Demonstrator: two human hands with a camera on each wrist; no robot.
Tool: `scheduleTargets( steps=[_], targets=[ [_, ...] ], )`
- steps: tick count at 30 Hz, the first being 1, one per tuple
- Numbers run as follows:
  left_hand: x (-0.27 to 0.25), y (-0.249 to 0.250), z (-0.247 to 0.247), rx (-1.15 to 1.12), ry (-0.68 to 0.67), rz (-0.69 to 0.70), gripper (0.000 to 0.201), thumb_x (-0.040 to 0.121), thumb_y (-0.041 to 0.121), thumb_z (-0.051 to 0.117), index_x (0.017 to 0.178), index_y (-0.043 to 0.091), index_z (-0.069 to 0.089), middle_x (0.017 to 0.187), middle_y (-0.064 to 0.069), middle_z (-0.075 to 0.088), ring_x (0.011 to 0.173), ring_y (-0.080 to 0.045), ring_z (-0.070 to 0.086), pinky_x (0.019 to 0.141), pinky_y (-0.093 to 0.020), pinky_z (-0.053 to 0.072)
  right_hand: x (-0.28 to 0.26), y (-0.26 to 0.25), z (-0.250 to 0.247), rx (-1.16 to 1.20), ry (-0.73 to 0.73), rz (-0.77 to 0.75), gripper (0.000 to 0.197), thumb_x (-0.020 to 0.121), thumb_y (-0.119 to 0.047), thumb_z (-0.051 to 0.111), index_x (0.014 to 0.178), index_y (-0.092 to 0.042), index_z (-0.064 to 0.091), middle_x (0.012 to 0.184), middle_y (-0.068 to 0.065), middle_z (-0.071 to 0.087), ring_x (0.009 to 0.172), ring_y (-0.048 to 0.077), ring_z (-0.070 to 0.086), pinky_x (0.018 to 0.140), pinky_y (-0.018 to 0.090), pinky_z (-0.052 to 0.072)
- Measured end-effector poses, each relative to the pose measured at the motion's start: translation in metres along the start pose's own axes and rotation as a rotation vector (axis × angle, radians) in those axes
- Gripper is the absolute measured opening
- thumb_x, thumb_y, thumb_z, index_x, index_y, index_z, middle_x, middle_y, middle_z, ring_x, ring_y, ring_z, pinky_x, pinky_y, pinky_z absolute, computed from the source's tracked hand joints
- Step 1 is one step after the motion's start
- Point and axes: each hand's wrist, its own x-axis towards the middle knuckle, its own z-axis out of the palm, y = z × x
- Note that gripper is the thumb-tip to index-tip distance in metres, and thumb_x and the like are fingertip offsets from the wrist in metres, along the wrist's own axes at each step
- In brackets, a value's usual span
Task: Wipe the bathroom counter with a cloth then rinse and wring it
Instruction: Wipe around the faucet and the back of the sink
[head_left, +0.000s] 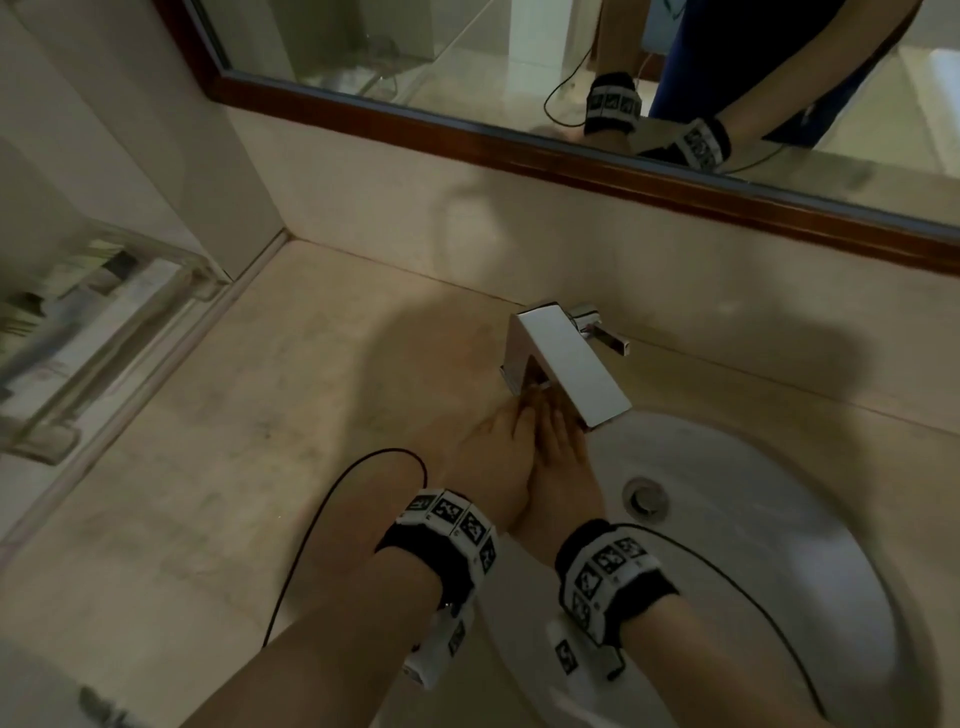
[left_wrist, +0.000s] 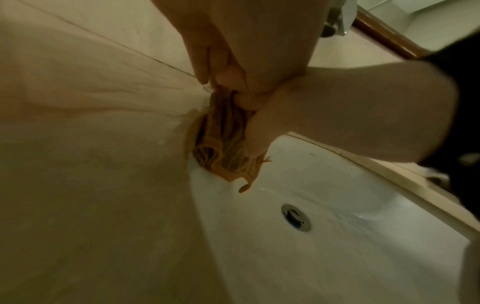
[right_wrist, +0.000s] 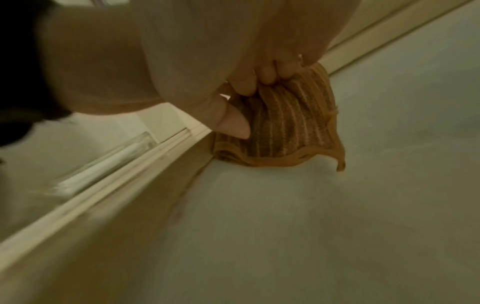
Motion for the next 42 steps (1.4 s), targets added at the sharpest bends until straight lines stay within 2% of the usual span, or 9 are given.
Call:
scheduleTargets(
  steps=[5,10,14,17,23,28,34,37,42],
  targets=[
    [-0.007,-0.029,0.0,-0.057,-0.021,-0.075,0.06,0.092,0.015,0.045,0.148,0.014,0.023,0.157,-0.002,0.01,0.131,-0.023,0.039,0.107,-0.035,0.038,-0.002,-0.024,-0.008,0.062,-0.012,-0.109,0.094,0.08,-0.038,0.048,0.153,-0.011,-0.003,0.16,0.013,-0.009,0.148,0.032,-0.008,0.114,0.045,-0.017],
    [-0.015,-0.021,0.0,0.079,-0.089,0.021,0.066,0.096,0.021,0.042,0.153,0.012,0.009,0.16,-0.005,-0.003,0.141,-0.026,0.022,0.115,-0.037,0.026,-0.008,-0.013,-0.004,0.016,-0.006,-0.125,0.09,0.083,-0.036,0.046,0.153,-0.007,-0.002,0.159,0.017,-0.01,0.147,0.034,-0.009,0.119,0.052,0.002],
    [-0.013,-0.002,0.01,0.168,-0.124,0.125,0.066,0.098,0.017,0.037,0.152,0.01,-0.001,0.16,-0.007,-0.007,0.147,-0.024,0.004,0.118,-0.036,0.005,-0.005,0.029,-0.012,0.016,0.003,0.087,0.088,0.081,-0.03,0.049,0.153,-0.009,0.003,0.16,0.015,0.0,0.148,0.032,-0.003,0.12,0.049,-0.003],
    [-0.002,0.003,0.021,0.092,-0.098,0.118,0.072,0.095,0.012,0.041,0.152,0.008,-0.002,0.16,-0.01,-0.003,0.146,-0.025,0.011,0.118,-0.034,0.01,0.011,0.072,-0.027,0.015,0.009,0.262,0.091,0.082,-0.036,0.05,0.153,-0.007,-0.001,0.16,0.018,-0.003,0.147,0.034,-0.004,0.119,0.047,-0.005],
    [0.012,0.017,0.025,0.06,-0.144,0.067,0.076,0.093,0.015,0.043,0.151,0.005,-0.005,0.16,-0.01,-0.005,0.147,-0.023,0.002,0.118,-0.03,0.008,-0.015,0.145,-0.037,0.069,-0.009,0.48,0.092,0.09,-0.039,0.049,0.151,-0.004,-0.01,0.158,0.022,-0.013,0.147,0.037,-0.006,0.12,0.043,-0.001],
    [0.016,0.028,0.012,0.07,-0.176,0.011,0.072,0.093,0.01,0.037,0.152,0.007,-0.003,0.159,-0.007,0.003,0.139,-0.026,0.025,0.102,-0.031,0.037,-0.024,0.168,-0.043,0.166,0.047,0.499,0.089,0.089,-0.045,0.047,0.152,-0.007,-0.005,0.159,0.019,-0.011,0.147,0.035,-0.005,0.12,0.042,-0.002],
    [0.027,0.028,0.011,0.138,-0.183,-0.011,0.065,0.092,0.012,0.039,0.151,0.01,0.011,0.146,-0.009,0.032,0.11,-0.026,0.052,0.074,-0.029,0.046,0.027,0.137,-0.043,0.161,0.106,0.375,0.102,0.076,-0.051,0.057,0.152,-0.01,0.002,0.16,0.014,0.002,0.147,0.034,0.004,0.12,0.043,0.005],
    [0.031,0.029,0.009,0.175,-0.226,-0.019,0.052,0.094,0.021,0.042,0.145,0.013,0.032,0.139,-0.007,0.042,0.1,-0.023,0.058,0.081,-0.033,0.052,0.042,0.12,-0.04,0.167,0.099,0.291,0.101,0.075,-0.048,0.058,0.152,-0.011,0.004,0.16,0.014,0.002,0.147,0.033,0.003,0.121,0.043,0.003],
    [0.033,0.029,0.004,0.312,-0.247,-0.005,0.039,0.099,0.013,0.03,0.137,0.007,0.038,0.132,-0.008,0.049,0.106,-0.023,0.056,0.089,-0.029,0.046,0.051,0.117,-0.035,0.135,0.13,0.192,0.104,0.075,-0.056,0.058,0.153,-0.012,0.004,0.16,0.013,0.007,0.147,0.031,0.007,0.121,0.043,0.005]
  ],
)
